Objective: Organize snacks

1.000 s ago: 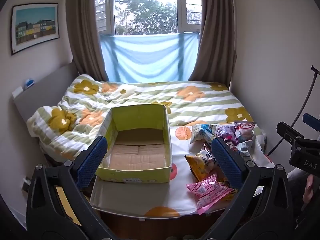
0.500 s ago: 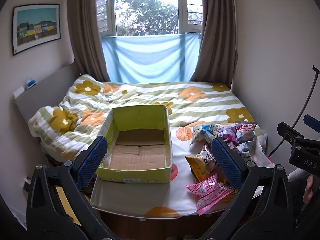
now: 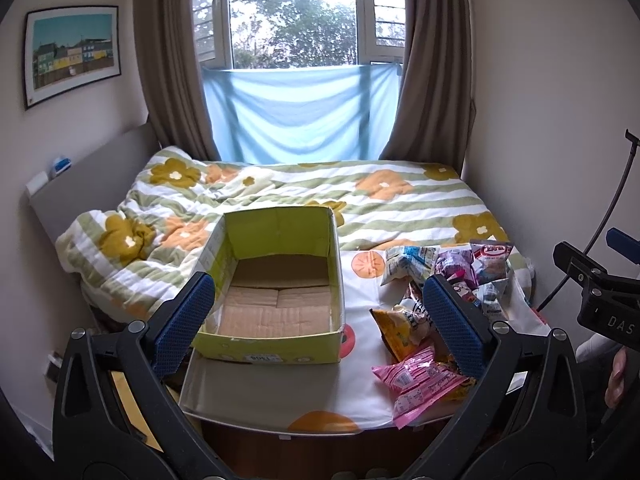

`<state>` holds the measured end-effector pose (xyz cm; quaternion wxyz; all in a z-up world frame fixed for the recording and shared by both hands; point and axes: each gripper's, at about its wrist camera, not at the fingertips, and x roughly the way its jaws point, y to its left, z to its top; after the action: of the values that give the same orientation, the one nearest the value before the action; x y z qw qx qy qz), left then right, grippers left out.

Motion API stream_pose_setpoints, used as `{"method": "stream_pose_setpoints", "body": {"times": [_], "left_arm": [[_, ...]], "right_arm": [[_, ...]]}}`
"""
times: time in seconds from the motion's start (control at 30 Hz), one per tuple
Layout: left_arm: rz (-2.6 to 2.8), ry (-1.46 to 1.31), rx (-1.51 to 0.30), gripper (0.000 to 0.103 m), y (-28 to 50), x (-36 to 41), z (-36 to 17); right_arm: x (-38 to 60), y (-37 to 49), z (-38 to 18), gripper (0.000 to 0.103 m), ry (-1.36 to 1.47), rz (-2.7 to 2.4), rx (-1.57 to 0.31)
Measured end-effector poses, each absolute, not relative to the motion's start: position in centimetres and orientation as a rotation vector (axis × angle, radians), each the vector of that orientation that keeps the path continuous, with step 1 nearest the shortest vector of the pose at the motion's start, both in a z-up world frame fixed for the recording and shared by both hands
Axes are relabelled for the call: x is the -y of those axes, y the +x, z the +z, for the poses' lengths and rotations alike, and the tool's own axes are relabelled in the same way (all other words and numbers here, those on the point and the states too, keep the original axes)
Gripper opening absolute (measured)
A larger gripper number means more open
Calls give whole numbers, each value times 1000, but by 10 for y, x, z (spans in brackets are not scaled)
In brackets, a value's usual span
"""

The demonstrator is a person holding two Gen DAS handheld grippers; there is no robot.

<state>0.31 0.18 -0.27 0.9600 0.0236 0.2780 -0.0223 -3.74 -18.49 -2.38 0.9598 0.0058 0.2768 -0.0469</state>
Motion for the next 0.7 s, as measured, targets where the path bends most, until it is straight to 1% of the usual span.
{"method": "stream_pose_setpoints", "body": {"times": [0.7], "left_arm": [[-44,48,-574,103,6,-1,-6]], "right_arm": [[182,-38,-26,103,12,-96,-565]]}}
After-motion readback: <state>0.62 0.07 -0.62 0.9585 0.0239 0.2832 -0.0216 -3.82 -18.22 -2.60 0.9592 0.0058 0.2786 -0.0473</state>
